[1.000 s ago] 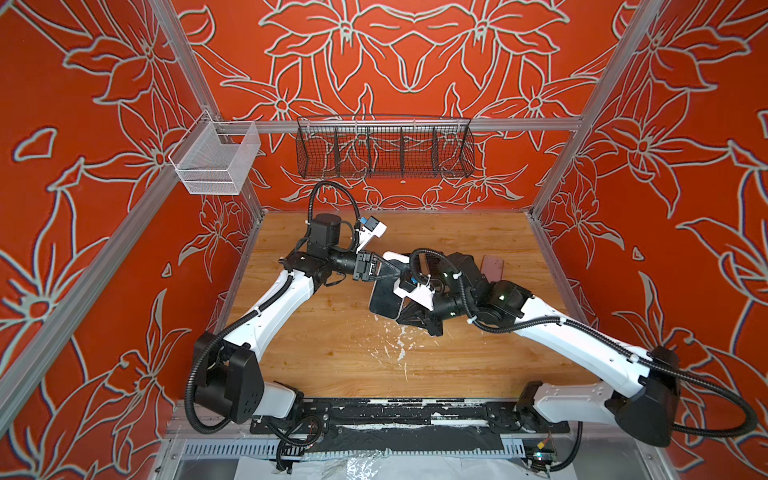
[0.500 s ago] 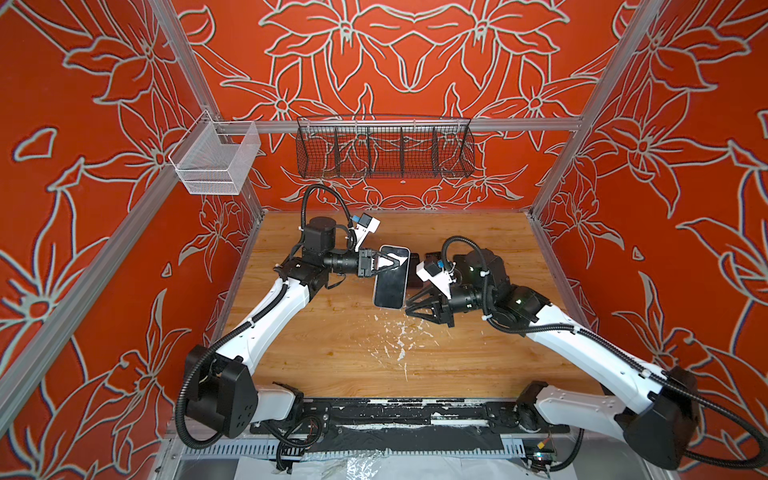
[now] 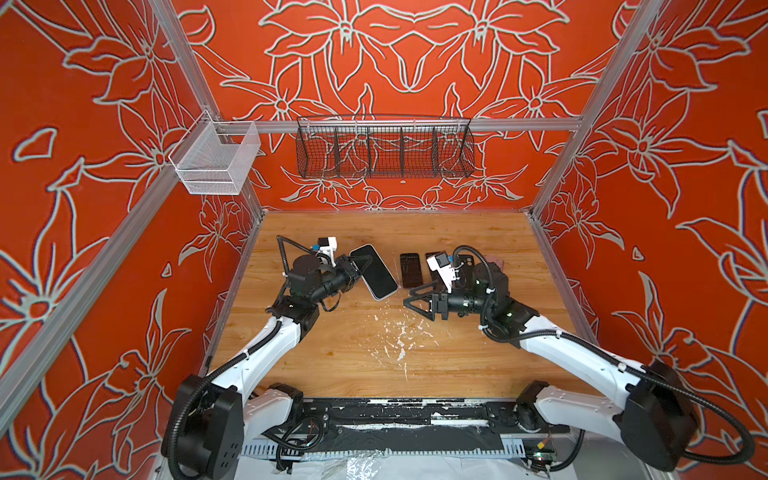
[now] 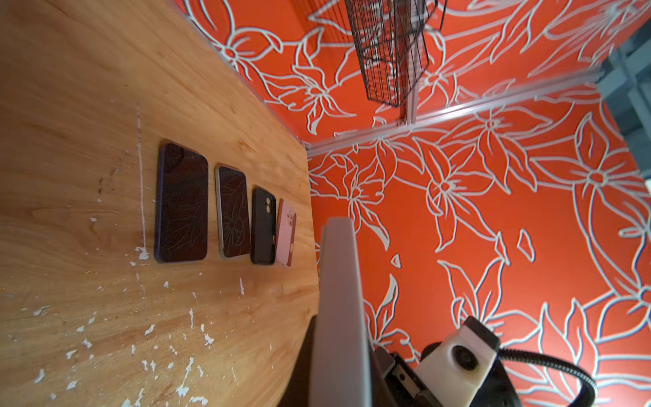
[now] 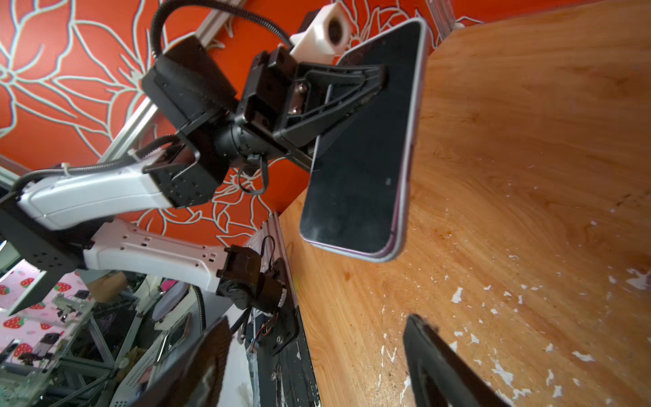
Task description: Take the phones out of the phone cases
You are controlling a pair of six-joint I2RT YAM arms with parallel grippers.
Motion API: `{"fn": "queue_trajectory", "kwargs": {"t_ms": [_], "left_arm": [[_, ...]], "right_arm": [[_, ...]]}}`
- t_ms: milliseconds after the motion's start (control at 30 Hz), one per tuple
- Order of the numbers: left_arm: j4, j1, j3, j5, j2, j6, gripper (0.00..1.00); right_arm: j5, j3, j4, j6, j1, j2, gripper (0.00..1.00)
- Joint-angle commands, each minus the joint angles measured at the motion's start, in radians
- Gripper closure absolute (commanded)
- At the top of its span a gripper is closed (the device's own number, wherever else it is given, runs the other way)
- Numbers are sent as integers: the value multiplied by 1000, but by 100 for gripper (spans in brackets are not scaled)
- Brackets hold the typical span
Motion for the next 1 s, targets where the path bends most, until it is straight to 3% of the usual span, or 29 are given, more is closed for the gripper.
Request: {"fn": "queue_trajectory", "kwargs": {"t_ms": [0,333,967], "left_arm": [[244,1,-34,-108,-40,-145,100],[523,-24,-109,-99,41,-321,100],[543,-47,-117,-96,45,-320,100]], "right_arm": [[92,-31,146,163,-2,17,2],[63,-32,350,274,32,152,3],[40,21,412,263,62,240,4]]}}
